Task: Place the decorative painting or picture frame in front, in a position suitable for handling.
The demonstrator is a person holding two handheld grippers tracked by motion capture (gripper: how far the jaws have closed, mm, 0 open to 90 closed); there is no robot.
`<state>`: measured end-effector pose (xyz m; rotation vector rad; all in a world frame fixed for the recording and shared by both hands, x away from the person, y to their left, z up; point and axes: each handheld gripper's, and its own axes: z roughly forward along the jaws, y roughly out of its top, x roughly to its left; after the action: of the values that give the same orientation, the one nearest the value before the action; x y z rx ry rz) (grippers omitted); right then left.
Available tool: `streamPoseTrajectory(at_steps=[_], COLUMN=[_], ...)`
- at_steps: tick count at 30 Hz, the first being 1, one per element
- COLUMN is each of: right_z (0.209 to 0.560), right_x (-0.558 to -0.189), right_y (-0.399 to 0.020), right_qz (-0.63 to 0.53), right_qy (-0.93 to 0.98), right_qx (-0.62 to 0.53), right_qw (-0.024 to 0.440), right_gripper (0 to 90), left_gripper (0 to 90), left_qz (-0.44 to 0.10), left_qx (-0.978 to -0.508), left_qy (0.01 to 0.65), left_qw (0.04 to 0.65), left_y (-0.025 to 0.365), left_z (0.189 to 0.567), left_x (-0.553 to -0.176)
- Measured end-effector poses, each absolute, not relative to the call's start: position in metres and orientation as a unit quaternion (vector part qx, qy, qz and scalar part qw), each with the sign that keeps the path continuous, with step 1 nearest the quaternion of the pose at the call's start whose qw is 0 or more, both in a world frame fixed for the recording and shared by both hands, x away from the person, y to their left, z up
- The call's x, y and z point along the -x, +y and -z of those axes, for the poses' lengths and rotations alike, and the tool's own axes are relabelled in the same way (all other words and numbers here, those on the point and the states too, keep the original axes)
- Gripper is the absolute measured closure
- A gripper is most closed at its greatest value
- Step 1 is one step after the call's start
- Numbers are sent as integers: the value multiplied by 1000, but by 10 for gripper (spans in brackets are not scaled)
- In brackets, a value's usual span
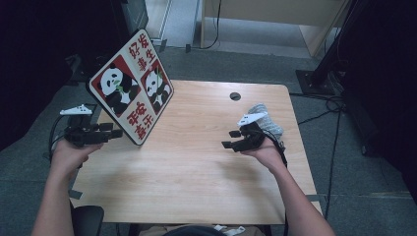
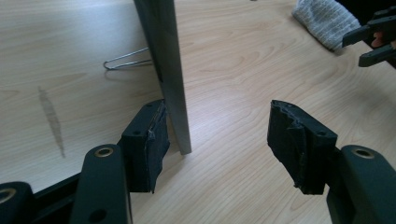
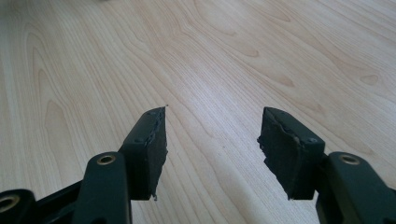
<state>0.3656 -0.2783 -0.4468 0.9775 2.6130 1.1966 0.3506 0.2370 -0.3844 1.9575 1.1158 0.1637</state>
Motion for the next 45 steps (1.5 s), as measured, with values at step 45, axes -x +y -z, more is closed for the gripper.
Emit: streamPoseTrajectory(at_steps=[45], right_z=[449], right_x=[-365], right_y=[-276], right_qz=[-383], right_qy=[865], right_qx=[-321], right_qw=[55], right_gripper=[413], left_gripper=[383], left_qz=[-66], left_qx=[-811], left_qy=[442], left_qw=[377], left_y=[220], left_z=[258], left_x=[-472])
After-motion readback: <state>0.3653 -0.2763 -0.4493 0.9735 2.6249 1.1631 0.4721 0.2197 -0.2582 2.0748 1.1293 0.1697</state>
